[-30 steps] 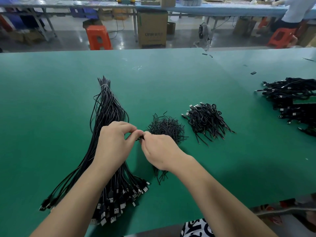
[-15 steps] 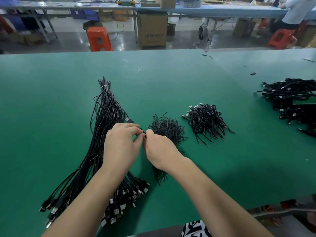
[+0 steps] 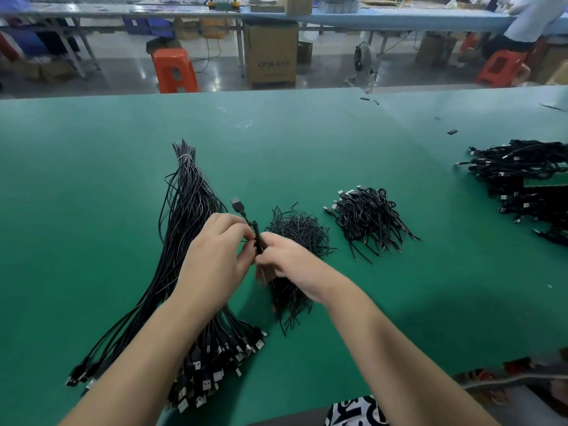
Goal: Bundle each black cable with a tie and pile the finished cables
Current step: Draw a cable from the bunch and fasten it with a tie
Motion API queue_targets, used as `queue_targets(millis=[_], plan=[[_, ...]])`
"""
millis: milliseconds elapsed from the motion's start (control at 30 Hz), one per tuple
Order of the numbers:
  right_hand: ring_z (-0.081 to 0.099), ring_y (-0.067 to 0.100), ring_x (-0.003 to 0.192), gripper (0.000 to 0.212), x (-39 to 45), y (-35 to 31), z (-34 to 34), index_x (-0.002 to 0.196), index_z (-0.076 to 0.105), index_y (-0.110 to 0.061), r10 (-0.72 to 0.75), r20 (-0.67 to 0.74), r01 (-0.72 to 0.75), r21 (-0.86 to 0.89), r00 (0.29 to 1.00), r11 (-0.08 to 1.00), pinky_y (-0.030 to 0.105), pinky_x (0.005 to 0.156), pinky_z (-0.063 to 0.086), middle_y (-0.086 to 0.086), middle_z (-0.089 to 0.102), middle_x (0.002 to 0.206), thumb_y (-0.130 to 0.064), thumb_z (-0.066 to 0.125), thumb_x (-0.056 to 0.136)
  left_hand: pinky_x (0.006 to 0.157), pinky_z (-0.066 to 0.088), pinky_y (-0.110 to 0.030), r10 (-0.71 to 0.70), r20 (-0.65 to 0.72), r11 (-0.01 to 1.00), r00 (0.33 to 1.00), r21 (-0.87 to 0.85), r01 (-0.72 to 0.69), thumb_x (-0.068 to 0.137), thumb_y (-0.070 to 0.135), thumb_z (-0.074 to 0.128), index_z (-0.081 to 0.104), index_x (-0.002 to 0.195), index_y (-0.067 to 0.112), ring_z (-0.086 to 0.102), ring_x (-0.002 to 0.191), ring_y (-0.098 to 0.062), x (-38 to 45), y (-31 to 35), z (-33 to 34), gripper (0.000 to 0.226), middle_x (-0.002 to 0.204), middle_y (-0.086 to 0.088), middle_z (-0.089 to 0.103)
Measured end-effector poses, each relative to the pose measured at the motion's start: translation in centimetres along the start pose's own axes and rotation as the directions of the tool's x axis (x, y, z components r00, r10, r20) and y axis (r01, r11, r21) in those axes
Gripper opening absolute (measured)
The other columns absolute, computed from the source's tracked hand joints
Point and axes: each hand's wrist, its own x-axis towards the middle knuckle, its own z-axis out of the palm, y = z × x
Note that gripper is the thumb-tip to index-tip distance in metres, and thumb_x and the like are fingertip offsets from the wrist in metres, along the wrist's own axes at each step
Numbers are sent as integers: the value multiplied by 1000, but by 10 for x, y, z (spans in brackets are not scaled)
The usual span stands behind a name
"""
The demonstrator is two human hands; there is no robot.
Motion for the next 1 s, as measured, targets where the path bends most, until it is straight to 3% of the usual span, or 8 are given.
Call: queue_targets(millis=[100,200,400,600,800,1000], plan=[[62,14,86,22,0,1,-11,101,72,-17,-1,60,-20,364,998,931,39,85,52,-3,68,91,-29,54,97,85,41,-19,41,-27,997,999,-59,-42,80,-1,77,70,87,4,63,97,-24,-1,-5,-4,12,102,-7,66],[62,15,87,17,3,7,-12,100,76,-15,-33,33,14,458,999,889,36,85,53,1,70,92,-24,61,97,89,43,-22,103,-59,991,993,-80,-108,82,1,74,69,89,2,62,99,-26,-1,-3,-3,8,102,-8,65],[68,17,88,12,4,10,-10,94,80,-15,16,56,-47,600,998,798,36,86,57,4,72,94,-20,71,88,77,47,-29,114,-77,993,990,-35,-117,85,4,73,71,92,7,61,91,-25,-4,-4,-3,7,95,-3,65],[70,15,81,9,4,10,-10,90,80,-13,54,21,-56,583,998,811,31,76,58,4,72,87,-16,72,89,72,53,-35,62,-9,994,998,-94,-63,87,6,74,72,93,10,64,83,-21,-3,-2,-7,7,89,2,68],[69,14,77,8,1,10,-10,90,78,-13,60,-21,-41,514,998,857,28,73,55,3,72,81,-16,71,87,71,43,-21,20,38,985,999,-173,-13,87,8,75,72,92,11,59,79,-14,0,-3,-8,6,87,5,67],[69,15,78,9,0,11,-12,96,75,-6,80,-70,-45,409,994,911,34,83,54,5,72,82,-11,67,94,66,53,-38,131,27,989,991,-77,-128,83,7,79,72,85,7,63,74,-26,-1,-3,-10,8,80,-1,67]])
